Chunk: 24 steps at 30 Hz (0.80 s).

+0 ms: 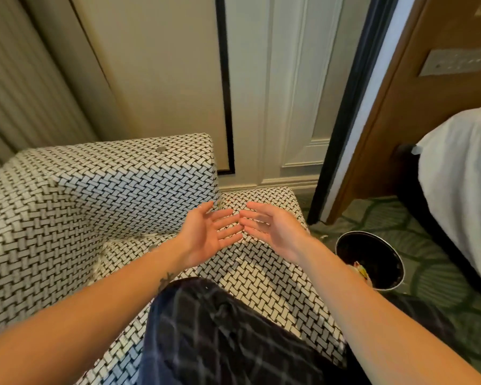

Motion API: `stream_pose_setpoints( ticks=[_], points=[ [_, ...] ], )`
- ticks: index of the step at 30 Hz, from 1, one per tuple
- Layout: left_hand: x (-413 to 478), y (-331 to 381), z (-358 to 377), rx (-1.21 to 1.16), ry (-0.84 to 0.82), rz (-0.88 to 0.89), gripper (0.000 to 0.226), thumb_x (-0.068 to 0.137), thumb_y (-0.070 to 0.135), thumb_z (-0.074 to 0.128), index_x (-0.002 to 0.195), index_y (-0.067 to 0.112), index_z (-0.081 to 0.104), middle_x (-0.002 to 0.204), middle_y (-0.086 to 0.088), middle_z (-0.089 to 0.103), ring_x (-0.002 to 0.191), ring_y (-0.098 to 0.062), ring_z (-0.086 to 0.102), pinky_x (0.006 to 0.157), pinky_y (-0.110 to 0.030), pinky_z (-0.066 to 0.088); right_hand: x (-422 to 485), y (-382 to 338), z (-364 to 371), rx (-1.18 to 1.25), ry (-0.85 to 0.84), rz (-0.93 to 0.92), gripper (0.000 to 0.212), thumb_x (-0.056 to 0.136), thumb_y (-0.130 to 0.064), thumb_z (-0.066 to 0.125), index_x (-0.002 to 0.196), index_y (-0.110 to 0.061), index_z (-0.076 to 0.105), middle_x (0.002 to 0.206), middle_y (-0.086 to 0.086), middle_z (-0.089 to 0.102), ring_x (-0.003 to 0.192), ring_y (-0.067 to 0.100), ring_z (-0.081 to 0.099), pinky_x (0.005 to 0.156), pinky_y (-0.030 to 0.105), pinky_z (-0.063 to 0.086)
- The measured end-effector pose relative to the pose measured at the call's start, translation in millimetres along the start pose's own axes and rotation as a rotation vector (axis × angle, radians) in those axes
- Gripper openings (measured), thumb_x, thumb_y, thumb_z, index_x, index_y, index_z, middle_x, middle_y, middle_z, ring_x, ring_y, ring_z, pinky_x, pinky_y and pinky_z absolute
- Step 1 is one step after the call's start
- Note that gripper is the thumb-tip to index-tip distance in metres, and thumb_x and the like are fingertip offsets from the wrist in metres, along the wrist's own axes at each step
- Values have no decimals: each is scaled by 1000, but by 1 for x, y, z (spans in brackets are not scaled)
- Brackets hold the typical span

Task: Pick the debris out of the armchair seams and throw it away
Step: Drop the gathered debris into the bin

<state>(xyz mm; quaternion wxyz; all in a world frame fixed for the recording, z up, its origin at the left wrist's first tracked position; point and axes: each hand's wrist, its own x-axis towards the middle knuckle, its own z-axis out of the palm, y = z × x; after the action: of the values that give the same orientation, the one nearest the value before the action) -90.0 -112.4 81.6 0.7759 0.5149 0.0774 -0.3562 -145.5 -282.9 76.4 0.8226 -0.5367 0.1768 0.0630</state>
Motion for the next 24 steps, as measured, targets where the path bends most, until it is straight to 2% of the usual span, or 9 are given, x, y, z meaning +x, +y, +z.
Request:
stream_pose_setpoints(
  ticks=[5, 9, 13, 15, 17, 20, 24],
  points=[
    [-23, 28, -70, 0, 99, 43, 57, 108, 45, 29, 135, 1, 54, 131, -23, 67, 122, -38, 65, 109, -52, 48, 26, 21, 51, -80, -75, 53, 33, 103, -23, 54, 133, -11, 60, 121, 7, 73, 113, 22, 69, 104, 38, 53],
    [-28, 45, -125, -7, 181, 66, 58, 109, 45, 28, 137, 2, 54, 129, -21, 69, 120, -37, 67, 107, -52, 49, 44, 39, 82, -152, -98, 86, 26, 103, -23, 53, 124, -13, 65, 115, 6, 75, 109, 20, 70, 96, 33, 55],
    [-29, 50, -168, 3, 241, 49, 59, 109, 46, 26, 136, 3, 55, 130, -20, 69, 122, -38, 65, 110, -53, 46, 68, 60, 102, -226, -96, 113, 24, 104, -22, 51, 122, -17, 66, 116, 4, 74, 109, 19, 70, 100, 34, 54],
    [-25, 44, -190, 13, 285, 36, 58, 109, 46, 25, 134, 3, 56, 129, -21, 69, 121, -38, 66, 110, -54, 46, 83, 72, 114, -284, -109, 131, 25, 104, -21, 51, 124, -17, 65, 116, 2, 74, 109, 18, 70, 96, 31, 55],
    [-21, 39, -191, 61, 324, 14, 57, 109, 44, 25, 131, 3, 58, 128, -22, 69, 119, -38, 67, 109, -54, 47, 89, 80, 117, -317, -106, 130, 26, 103, -19, 52, 125, -18, 65, 115, 1, 75, 110, 20, 70, 93, 29, 56],
    [-12, 51, -191, 68, 290, 0, 59, 108, 47, 25, 128, 4, 59, 125, -20, 71, 119, -37, 66, 108, -55, 48, 109, 97, 125, -384, -113, 140, 24, 103, -15, 53, 122, -20, 66, 111, 0, 76, 110, 20, 70, 100, 34, 55],
    [-7, 63, -195, -13, 378, 48, 58, 108, 46, 26, 128, 4, 60, 123, -18, 73, 117, -35, 67, 105, -53, 51, 124, 113, 140, -454, -145, 136, 24, 100, -12, 57, 121, -16, 67, 113, 10, 74, 110, 24, 69, 98, 33, 56]
  ],
)
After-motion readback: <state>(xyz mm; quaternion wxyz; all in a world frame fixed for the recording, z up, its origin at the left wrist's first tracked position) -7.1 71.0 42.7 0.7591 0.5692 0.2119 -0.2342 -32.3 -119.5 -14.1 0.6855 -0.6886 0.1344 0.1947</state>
